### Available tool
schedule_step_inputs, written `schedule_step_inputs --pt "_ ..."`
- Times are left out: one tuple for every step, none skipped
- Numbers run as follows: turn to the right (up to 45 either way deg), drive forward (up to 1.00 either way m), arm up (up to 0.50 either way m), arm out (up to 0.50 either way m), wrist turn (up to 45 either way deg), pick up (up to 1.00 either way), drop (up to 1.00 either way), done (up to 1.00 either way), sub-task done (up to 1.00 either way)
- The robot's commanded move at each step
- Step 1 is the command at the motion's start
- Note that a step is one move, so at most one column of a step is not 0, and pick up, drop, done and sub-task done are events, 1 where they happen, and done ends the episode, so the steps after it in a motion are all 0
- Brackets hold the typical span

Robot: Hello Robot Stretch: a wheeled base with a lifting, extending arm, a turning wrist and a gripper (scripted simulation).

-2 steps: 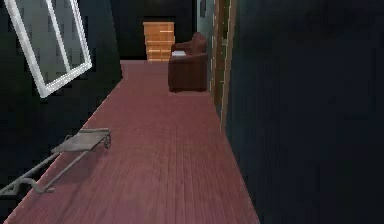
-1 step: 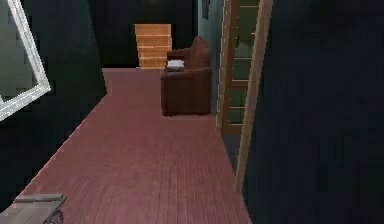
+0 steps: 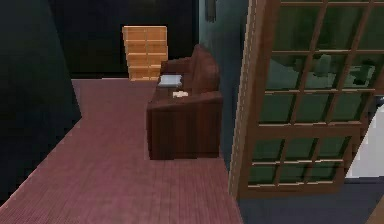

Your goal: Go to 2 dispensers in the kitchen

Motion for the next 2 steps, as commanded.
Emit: schedule_step_inputs --pt "0.0 0.35 0.00 0.00 0.0 0.00 0.00 0.00 0.00" --pt "36.0 0.00 0.00 0.00 0.0 0.00 0.00 0.00 0.00"
